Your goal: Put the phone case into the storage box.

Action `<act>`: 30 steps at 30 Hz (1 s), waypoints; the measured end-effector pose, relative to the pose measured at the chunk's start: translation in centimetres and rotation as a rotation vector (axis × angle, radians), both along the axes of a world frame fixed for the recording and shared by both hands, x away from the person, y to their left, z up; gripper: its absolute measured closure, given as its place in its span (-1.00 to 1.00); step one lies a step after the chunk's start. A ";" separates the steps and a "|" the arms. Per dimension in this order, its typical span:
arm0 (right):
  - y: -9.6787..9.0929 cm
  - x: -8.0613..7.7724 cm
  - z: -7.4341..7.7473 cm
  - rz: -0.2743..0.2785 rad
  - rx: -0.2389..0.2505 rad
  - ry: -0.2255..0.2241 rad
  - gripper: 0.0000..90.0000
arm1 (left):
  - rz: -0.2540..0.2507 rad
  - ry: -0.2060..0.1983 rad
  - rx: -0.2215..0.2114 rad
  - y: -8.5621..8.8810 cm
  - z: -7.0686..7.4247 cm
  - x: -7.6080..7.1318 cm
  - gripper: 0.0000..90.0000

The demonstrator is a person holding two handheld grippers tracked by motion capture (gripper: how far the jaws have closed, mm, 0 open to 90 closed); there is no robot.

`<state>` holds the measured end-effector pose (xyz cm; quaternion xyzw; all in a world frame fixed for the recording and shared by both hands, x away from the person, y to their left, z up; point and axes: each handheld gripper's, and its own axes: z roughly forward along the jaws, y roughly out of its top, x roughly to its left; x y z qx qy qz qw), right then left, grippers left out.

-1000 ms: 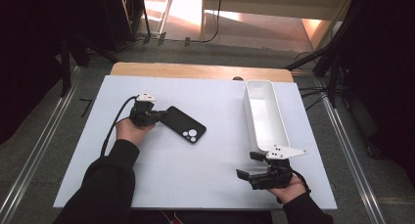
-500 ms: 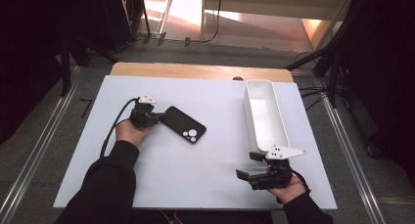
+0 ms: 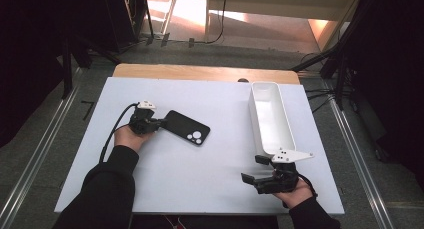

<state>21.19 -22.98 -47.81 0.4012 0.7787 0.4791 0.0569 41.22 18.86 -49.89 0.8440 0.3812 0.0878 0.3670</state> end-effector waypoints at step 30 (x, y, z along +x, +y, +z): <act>0.1 0.0 0.0 0.001 -0.007 0.008 -0.75 | -0.070 0.056 -0.007 1.3 0.3 -4.3 0.99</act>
